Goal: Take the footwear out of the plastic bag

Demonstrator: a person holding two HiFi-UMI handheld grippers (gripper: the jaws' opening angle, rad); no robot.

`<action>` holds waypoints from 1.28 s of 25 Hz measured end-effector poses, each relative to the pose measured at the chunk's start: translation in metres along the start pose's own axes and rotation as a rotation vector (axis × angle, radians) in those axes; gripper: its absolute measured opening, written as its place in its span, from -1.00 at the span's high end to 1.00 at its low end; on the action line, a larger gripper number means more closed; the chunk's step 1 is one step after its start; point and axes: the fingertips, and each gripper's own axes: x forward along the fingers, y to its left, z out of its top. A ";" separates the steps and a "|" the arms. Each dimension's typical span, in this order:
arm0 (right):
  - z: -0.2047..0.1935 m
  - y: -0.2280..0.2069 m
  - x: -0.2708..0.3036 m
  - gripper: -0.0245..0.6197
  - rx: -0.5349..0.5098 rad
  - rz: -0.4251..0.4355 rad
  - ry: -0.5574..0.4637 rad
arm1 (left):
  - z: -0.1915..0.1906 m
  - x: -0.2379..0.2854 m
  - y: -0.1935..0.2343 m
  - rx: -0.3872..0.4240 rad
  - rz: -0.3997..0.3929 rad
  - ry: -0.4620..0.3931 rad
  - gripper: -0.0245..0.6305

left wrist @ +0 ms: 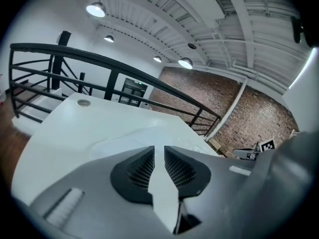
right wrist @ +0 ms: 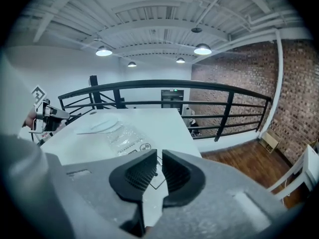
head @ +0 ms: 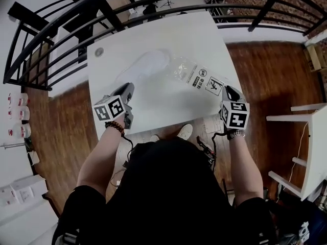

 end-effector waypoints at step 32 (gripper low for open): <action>0.045 0.296 -0.122 0.95 -0.169 0.136 -0.206 | -0.022 -0.131 -0.141 0.684 -0.479 -0.037 0.87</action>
